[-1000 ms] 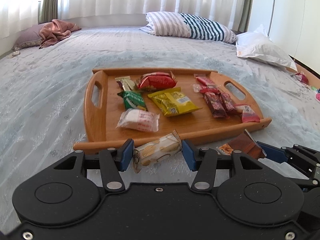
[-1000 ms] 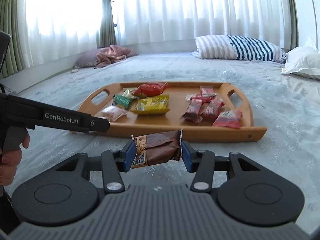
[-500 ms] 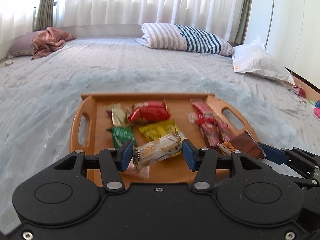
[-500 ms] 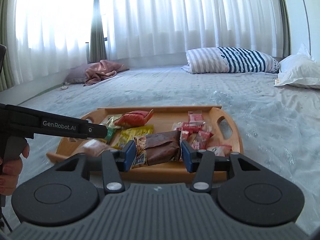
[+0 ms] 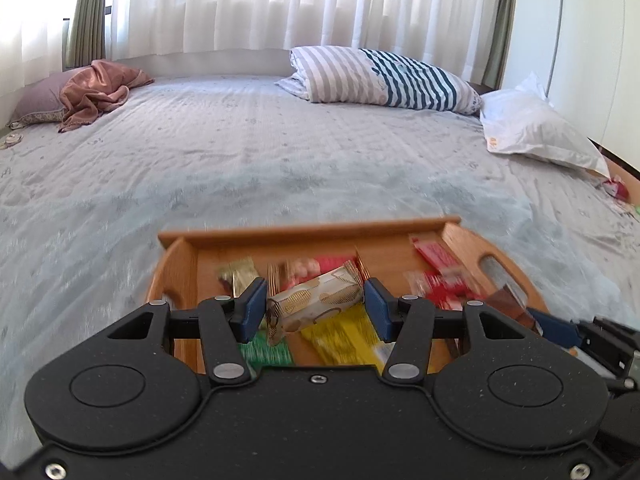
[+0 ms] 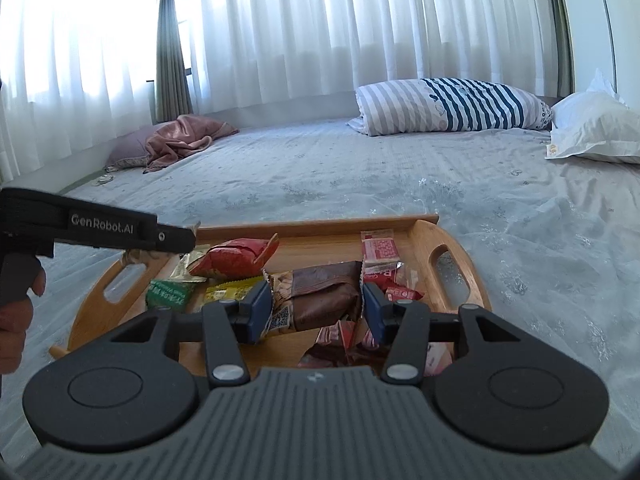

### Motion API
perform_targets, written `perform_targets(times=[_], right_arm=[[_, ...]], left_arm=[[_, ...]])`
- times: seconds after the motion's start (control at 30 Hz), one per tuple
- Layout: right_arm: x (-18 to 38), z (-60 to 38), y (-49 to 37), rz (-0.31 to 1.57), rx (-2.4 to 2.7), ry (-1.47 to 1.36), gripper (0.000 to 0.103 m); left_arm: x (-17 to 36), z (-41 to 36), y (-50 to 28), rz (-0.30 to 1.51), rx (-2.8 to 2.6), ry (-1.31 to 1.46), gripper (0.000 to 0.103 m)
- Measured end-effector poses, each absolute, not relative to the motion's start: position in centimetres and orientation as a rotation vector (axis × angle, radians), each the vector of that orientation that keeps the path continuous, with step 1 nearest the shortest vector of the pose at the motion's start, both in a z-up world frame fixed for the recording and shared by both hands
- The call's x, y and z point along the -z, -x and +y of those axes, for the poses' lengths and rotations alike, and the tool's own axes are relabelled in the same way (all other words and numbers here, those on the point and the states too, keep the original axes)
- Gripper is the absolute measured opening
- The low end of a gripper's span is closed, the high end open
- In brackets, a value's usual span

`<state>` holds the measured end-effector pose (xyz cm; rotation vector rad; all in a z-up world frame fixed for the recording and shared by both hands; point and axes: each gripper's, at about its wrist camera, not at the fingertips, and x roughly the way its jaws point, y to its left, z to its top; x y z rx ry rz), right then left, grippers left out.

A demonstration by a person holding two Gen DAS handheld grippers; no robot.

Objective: Organize snacks
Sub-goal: 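Carry the wafer bar and chocolate packet over the tray with both grippers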

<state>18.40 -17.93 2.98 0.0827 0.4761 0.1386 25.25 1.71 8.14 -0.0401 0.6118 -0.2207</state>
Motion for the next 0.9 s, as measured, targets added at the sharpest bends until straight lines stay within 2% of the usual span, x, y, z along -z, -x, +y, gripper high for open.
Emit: perform_targets(times=[0.53,0.63,0.9], right_arm=[[-1.3,-16.5,-25.0,0.496,-0.153,-0.097,0.052],[-0.6,-16.3,-25.6,0.516,-0.146,-0.088,0.049],[0.5,-17.0,-25.6,0.529,-0.146,-0.125,0.049]], left_arm=[[-5.3,-0.6,-35.9,0.663,0.221,0.074,0.051],[-4.3,-1.2,-36.9,0.691,0.215,0.057,0.051],[-2.4,-2.2,-37.8,0.712,0.19,-0.01,0.051]])
